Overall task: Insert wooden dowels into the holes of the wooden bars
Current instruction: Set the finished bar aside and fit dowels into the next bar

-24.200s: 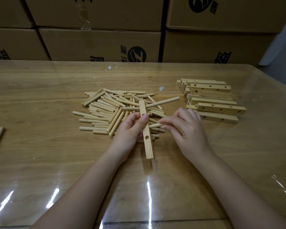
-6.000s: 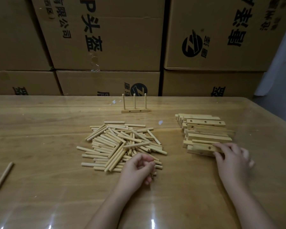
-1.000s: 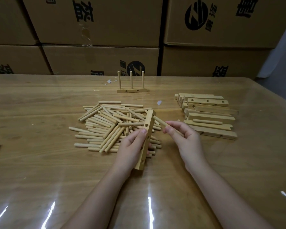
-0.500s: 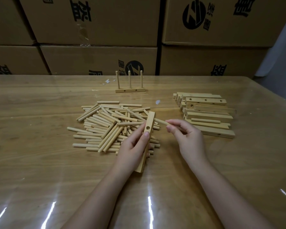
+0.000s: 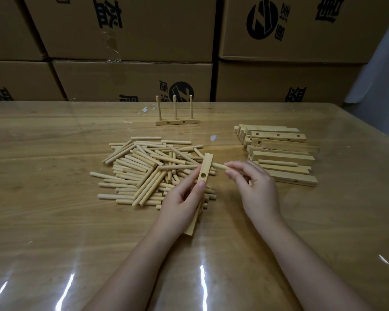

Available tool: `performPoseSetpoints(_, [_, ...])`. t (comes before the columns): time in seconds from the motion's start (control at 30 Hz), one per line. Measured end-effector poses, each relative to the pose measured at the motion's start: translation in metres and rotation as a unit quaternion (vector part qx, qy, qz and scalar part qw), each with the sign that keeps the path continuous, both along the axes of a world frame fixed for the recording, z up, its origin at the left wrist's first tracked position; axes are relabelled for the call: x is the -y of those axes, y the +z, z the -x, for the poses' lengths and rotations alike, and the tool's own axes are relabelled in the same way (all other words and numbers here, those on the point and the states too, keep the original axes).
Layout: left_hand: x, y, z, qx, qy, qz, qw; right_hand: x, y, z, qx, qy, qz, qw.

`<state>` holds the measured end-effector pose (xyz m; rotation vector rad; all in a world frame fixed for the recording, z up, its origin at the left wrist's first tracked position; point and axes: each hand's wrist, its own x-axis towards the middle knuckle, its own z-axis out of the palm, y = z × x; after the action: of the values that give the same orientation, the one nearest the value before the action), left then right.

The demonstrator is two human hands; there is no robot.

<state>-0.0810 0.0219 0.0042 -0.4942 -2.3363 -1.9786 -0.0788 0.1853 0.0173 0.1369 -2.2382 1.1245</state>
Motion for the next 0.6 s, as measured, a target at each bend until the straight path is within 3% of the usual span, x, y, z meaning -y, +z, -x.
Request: performPoseSetpoints(0.6, [-0.0002, -0.0034, -0.0017, -0.015, 0.002, 0.025, 1.0, -0.0009, -0.0001, -0.004, 0.017, -0.008, -0.02, 1.0])
